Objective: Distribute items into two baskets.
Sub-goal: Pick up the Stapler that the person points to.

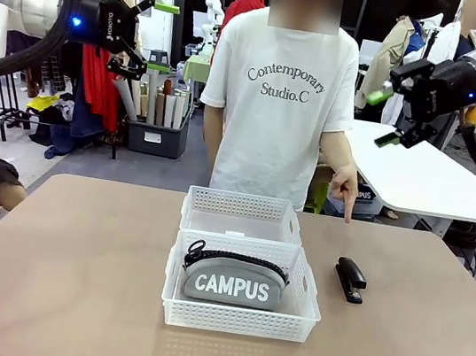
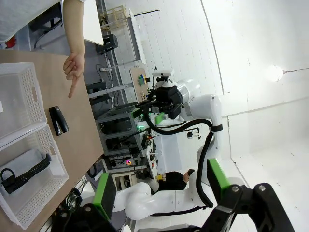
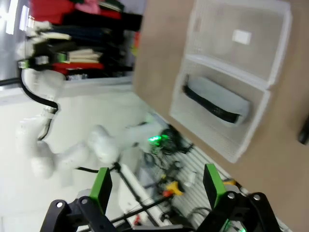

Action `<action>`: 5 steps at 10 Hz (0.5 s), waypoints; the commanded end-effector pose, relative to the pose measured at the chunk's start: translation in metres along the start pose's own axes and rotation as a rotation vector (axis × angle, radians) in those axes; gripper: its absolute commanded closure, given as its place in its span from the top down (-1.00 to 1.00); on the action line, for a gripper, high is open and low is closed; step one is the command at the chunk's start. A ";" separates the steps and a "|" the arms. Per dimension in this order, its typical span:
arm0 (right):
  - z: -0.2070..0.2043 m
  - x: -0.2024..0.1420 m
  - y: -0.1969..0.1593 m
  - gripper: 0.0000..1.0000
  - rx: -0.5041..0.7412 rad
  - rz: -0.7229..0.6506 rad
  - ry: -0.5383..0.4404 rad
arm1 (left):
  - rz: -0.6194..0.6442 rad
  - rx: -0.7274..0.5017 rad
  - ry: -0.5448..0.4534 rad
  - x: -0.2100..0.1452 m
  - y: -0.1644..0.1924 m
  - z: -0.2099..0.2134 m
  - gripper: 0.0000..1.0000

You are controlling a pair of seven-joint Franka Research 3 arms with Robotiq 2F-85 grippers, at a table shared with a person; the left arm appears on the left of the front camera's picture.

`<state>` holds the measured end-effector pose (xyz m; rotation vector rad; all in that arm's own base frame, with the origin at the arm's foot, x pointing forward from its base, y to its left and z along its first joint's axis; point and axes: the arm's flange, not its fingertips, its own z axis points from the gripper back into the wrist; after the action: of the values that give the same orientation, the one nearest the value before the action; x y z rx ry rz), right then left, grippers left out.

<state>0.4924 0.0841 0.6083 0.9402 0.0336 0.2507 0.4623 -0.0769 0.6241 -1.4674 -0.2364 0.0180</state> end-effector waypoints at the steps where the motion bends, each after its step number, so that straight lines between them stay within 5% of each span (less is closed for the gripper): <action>1: -0.009 0.007 -0.004 1.00 -0.225 0.017 0.046 | -0.001 -0.002 0.005 0.000 -0.001 0.002 1.00; 5: -0.028 0.016 -0.042 1.00 -0.598 0.054 0.050 | -0.001 -0.002 0.005 0.000 -0.001 0.002 1.00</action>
<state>0.5119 0.0818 0.5693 0.4134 0.0000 0.3343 0.4623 -0.0765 0.6241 -1.4673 -0.2369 0.0186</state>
